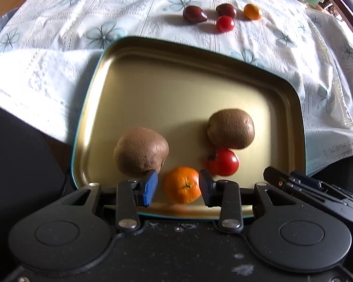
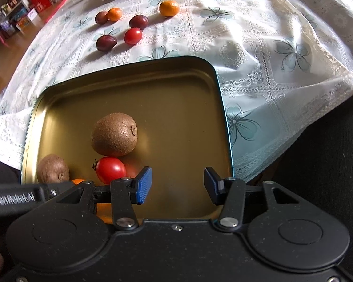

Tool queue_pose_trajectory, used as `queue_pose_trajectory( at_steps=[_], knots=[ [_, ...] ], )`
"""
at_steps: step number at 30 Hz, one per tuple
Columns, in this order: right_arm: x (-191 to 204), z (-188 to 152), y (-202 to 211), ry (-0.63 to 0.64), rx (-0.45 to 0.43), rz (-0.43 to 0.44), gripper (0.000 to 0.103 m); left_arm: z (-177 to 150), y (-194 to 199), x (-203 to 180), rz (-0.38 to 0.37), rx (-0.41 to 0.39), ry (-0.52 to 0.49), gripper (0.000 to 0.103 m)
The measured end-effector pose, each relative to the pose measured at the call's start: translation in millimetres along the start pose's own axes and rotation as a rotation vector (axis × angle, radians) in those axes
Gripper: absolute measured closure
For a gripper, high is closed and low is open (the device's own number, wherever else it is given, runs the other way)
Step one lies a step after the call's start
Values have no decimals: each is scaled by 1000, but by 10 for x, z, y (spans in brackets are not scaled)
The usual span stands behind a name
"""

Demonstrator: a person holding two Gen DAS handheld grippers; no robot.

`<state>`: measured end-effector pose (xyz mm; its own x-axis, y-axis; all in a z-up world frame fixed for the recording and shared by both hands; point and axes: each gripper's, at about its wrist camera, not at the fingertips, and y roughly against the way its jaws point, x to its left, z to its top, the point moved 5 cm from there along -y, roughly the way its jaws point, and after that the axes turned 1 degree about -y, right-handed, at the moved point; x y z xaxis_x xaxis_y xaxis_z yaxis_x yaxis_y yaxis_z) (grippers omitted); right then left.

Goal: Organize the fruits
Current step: 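Move both open tools forward over the tablecloth toward the fruit cluster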

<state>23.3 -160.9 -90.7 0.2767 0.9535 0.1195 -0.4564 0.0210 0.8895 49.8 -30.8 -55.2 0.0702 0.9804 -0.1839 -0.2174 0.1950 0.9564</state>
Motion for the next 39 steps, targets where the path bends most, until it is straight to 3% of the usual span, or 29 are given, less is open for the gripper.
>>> queue_pose_trajectory(
  at_steps=[5,20,31,39],
  knots=[
    [36,92,-25,13,30,3,46,213,67,53,-20,-4,-1,64],
    [147,822,-78,30,31,4,46,1115,142,320,66,-57,4,64],
    [93,1377,-427,-22,85,-18,46,1887,-165,301,116,-34,-26,64],
    [9,1869,-662,-73,98,-31,46,2548,-343,212,116,-73,-62,64]
  ],
)
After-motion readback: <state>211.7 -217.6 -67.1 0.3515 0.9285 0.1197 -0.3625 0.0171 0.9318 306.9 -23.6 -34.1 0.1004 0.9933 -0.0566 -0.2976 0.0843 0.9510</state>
